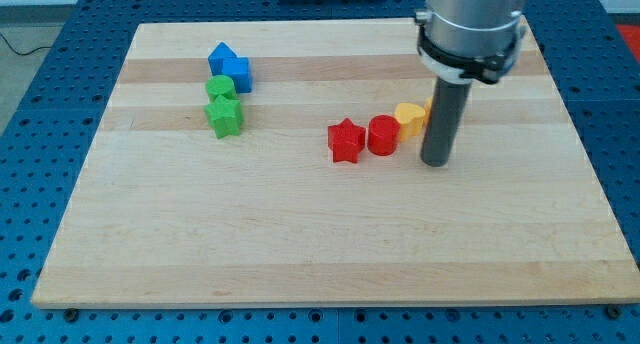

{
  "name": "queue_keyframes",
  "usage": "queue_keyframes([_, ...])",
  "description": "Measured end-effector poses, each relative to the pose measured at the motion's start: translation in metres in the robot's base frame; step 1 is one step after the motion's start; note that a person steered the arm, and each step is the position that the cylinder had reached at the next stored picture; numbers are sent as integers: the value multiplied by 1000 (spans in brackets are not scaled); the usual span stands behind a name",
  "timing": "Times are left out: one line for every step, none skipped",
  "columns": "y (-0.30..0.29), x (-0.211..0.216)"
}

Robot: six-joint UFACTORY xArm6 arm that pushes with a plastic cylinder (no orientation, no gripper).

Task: Adjust the group of blocks at the center of the board

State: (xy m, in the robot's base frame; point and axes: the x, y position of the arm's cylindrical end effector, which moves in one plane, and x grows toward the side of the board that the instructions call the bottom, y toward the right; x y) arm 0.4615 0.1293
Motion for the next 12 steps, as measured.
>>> queue_keyframes([38,-9])
queue_keyframes([67,-33])
queue_keyframes([68,-58])
queue_keyframes([55,-66])
queue_keyframes([50,-71])
queue_keyframes([41,-75])
queue_keyframes([20,-76])
queue_keyframes([6,-76])
queue_keyframes([22,-68])
queue_keyframes([31,-32])
queue_keyframes([12,4])
queue_keyframes([-28,-3])
